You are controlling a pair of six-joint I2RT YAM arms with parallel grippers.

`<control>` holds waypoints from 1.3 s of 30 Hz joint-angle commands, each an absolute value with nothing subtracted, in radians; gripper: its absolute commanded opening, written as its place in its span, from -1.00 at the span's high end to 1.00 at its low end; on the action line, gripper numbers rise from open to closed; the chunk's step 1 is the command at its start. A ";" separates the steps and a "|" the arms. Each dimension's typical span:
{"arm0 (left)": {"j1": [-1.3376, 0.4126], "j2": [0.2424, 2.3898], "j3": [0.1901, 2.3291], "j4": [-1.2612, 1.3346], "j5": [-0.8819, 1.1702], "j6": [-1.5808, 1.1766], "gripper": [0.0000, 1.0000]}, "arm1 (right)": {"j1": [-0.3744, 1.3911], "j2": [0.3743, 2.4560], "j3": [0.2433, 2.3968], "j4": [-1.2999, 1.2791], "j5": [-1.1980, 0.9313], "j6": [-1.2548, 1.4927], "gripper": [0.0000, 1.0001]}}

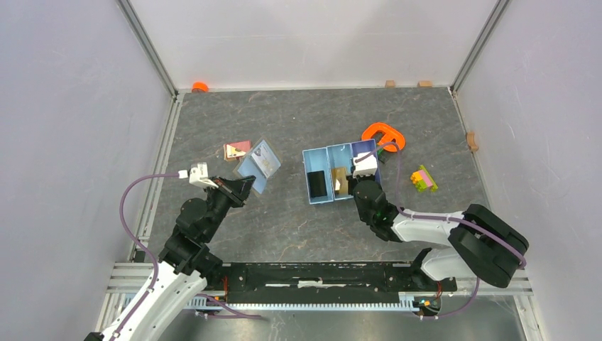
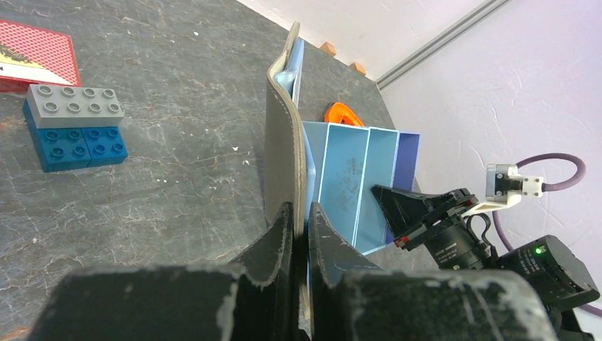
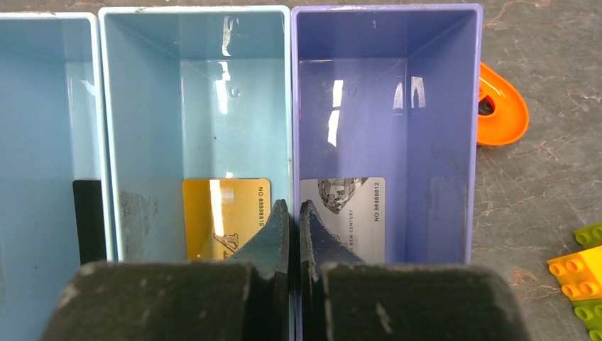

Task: Take the credit cards out of the card holder
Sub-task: Place the credit card in the storage box.

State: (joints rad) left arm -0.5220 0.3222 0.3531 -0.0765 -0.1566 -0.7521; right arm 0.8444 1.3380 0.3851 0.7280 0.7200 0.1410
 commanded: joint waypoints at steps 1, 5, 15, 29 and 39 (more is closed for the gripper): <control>-0.517 0.318 0.364 -0.032 -0.178 -0.715 0.96 | 0.851 1.333 0.403 0.876 0.754 0.232 1.00; -0.517 0.323 0.365 -0.032 -0.175 -0.716 0.96 | 0.850 1.382 0.486 0.713 0.757 0.304 1.00; -0.517 0.319 0.364 -0.033 -0.182 -0.714 0.96 | 0.845 1.532 0.894 0.116 0.694 0.485 1.00; -0.517 0.297 0.364 -0.043 -0.187 -0.714 0.96 | 0.803 1.849 1.311 -0.192 0.485 0.540 0.97; -0.517 0.296 0.362 -0.039 -0.177 -0.718 0.96 | 0.732 1.953 1.414 -0.217 0.341 0.522 0.68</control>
State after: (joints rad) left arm -0.5220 0.3046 0.3531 -0.0769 -0.1642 -0.7509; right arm 0.7517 1.9266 1.3247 -0.2321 0.4019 0.5190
